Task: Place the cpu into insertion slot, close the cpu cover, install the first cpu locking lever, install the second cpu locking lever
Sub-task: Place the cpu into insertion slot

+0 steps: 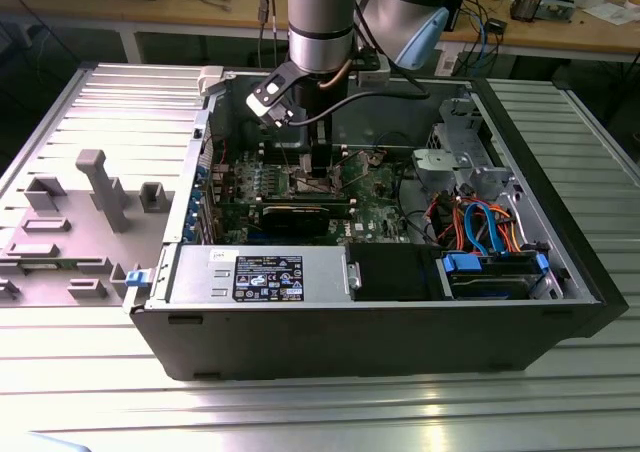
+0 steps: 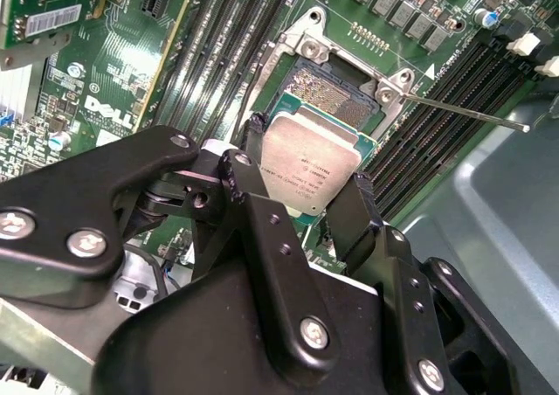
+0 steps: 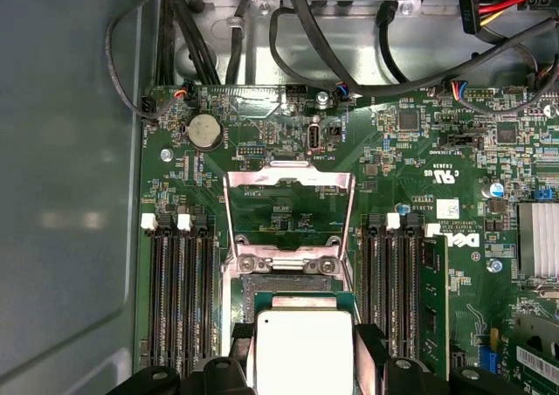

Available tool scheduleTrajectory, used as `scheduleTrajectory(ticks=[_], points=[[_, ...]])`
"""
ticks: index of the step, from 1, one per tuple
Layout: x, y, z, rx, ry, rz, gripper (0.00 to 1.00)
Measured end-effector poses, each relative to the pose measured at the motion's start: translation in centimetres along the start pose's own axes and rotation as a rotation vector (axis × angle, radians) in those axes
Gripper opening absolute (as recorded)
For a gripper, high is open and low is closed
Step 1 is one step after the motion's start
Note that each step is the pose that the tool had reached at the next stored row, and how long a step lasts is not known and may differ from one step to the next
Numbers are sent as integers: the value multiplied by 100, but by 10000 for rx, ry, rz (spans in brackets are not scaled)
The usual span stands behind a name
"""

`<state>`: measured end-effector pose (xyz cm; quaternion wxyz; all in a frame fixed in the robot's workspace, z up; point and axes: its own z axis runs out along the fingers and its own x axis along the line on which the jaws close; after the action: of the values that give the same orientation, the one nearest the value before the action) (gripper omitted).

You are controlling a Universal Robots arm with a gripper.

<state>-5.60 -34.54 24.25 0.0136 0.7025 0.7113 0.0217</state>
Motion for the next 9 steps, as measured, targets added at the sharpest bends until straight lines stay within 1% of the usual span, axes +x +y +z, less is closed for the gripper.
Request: scheduleTrajectory(ticks=[2, 9], points=[[11, 0, 13, 1, -2, -3, 54], [68, -4, 113, 1, -1, -3, 54]])
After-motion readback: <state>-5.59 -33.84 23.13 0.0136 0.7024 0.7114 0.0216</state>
